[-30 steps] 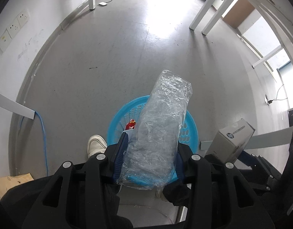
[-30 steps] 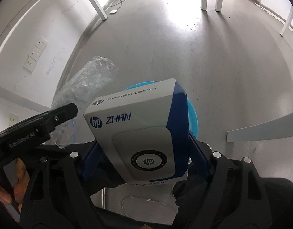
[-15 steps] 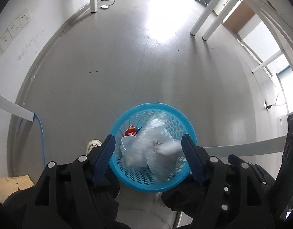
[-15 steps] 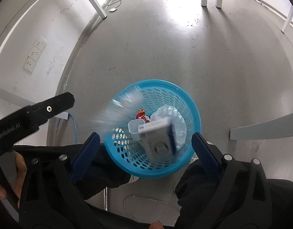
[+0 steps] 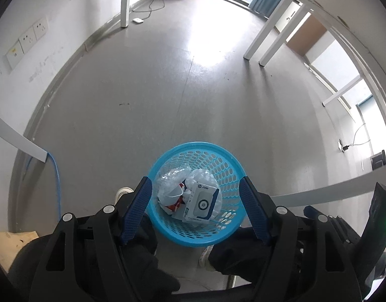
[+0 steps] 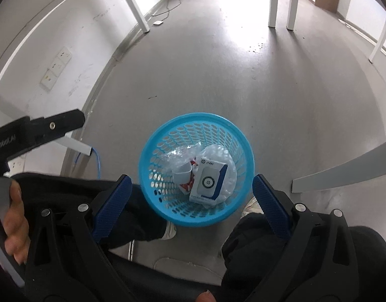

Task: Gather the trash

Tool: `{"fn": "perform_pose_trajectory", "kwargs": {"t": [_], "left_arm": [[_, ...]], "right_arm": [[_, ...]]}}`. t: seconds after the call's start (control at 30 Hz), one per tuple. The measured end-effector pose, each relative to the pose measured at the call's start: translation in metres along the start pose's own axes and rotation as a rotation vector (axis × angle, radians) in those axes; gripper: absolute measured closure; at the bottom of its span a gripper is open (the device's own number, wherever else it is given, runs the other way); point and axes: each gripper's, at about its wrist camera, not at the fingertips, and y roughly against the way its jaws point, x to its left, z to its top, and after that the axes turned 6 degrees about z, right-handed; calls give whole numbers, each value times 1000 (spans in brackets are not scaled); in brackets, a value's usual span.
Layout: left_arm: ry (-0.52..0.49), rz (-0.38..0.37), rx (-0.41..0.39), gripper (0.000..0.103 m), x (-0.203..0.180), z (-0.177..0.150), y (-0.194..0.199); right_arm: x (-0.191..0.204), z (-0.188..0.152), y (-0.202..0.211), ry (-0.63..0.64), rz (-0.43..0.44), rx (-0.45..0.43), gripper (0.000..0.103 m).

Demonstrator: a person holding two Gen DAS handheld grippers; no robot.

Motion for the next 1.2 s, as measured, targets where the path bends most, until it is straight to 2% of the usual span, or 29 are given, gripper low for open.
{"fn": "perform_pose_trajectory", "kwargs": {"t": [0.13,0.23,0.43,0.6,0.7,0.83,0.93,1.07,1.2], "left_arm": [[-16,6,-12,31,-1,-6,16],[-53,15,-8,24,-4,-16,30],[-123,48,-24,19,-7,-35,55],[-170,37,-43,10,-11,-51,69],[-180,22,-42,6,-12,-62,72],[-186,4,-10,6,-16,-66,65],[-150,-23,6,6,-12,-65,62],[-171,59,-22,6,-13,-64,58],[-156,65,-23,6,-14,-62,55]], "right_arm": [[4,-7,27,17,-14,-37,10],[8,-15,42,41,-22,-42,8],[12,-29,75,74,-38,-83,8],[16,-44,99,106,-58,-109,8],[13,-51,109,96,-32,-114,8],[10,-52,108,84,-16,-99,8],[10,-53,105,86,-16,-72,8],[12,-51,103,91,0,-67,8],[9,-49,99,73,10,-56,8]]}}
